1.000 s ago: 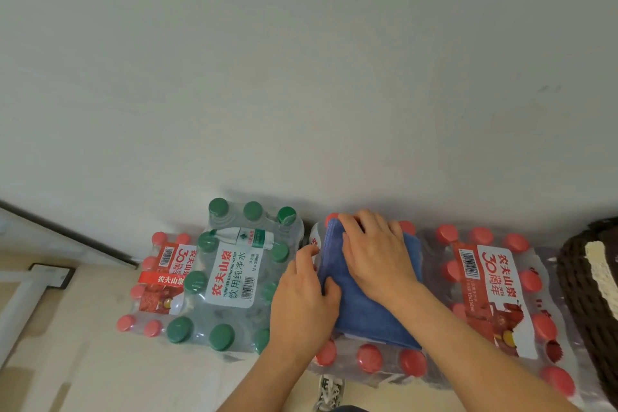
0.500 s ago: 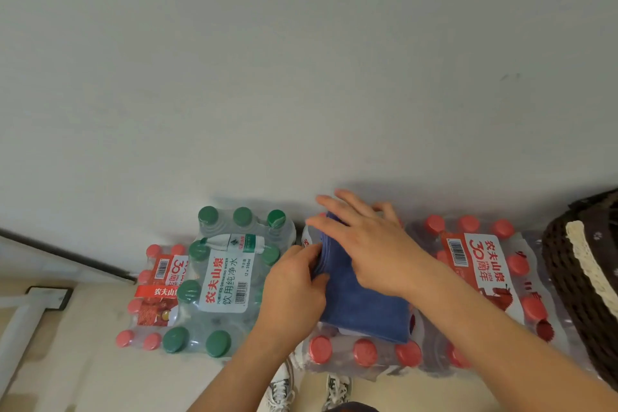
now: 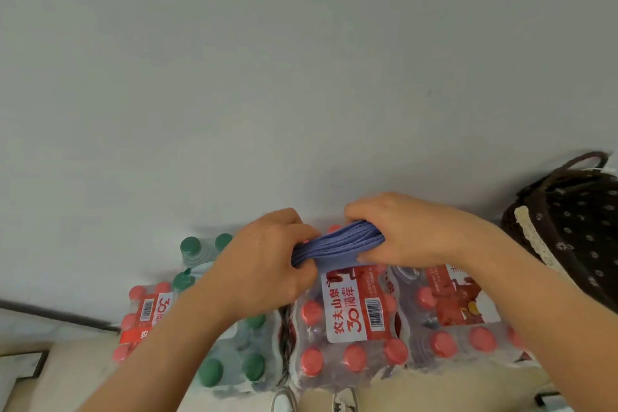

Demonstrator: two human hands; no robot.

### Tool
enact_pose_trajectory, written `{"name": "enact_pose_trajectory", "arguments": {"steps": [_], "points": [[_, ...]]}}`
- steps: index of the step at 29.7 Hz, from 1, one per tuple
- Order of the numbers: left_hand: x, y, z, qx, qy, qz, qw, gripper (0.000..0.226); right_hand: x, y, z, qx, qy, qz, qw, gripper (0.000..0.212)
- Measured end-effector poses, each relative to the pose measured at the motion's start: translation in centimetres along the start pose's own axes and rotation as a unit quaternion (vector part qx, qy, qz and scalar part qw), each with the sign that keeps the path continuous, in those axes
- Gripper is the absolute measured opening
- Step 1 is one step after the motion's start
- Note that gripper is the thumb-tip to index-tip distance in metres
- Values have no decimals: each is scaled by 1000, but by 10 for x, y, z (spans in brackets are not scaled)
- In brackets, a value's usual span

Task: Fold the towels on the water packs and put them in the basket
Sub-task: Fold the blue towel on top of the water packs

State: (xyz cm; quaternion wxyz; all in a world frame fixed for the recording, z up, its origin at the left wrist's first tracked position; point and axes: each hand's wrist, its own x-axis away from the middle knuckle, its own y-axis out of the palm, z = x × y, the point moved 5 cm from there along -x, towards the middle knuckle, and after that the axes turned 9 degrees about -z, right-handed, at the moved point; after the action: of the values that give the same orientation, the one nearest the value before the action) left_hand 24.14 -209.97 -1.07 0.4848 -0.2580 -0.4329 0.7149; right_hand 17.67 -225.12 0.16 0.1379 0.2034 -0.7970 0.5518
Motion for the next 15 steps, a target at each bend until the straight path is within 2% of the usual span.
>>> {"name": "enact_pose_trajectory", "arguments": {"steps": [3, 5, 6, 8, 10, 11, 13, 15], "points": [[-6, 7, -6, -41, -4, -64, 997, 29, 7, 0, 9, -40, 21, 15, 999, 26], [-10, 14, -12, -110, -22, -90, 990, 24, 9, 0, 15, -57, 38, 47, 997, 31], [-12, 15, -12, -148, -24, -79, 986, 24, 10, -1, 18, -45, 50, 72, 995, 30], [-16, 12, -7, -221, 9, -5, 975, 23, 16, 0, 19, 31, 63, 159, 985, 29], [-14, 13, 3, -251, 46, 69, 965, 21, 27, 7, 12, 131, 62, 267, 953, 34], [-10, 21, 7, -259, 71, 87, 959, 18, 32, 18, 7, 152, 66, 293, 942, 34], [1, 51, 10, -280, 134, 79, 947, 9, 38, 58, 3, 164, 73, 290, 940, 30], [17, 87, 4, -291, 175, 29, 940, 9, 40, 108, 5, 151, 75, 239, 956, 26]]}}
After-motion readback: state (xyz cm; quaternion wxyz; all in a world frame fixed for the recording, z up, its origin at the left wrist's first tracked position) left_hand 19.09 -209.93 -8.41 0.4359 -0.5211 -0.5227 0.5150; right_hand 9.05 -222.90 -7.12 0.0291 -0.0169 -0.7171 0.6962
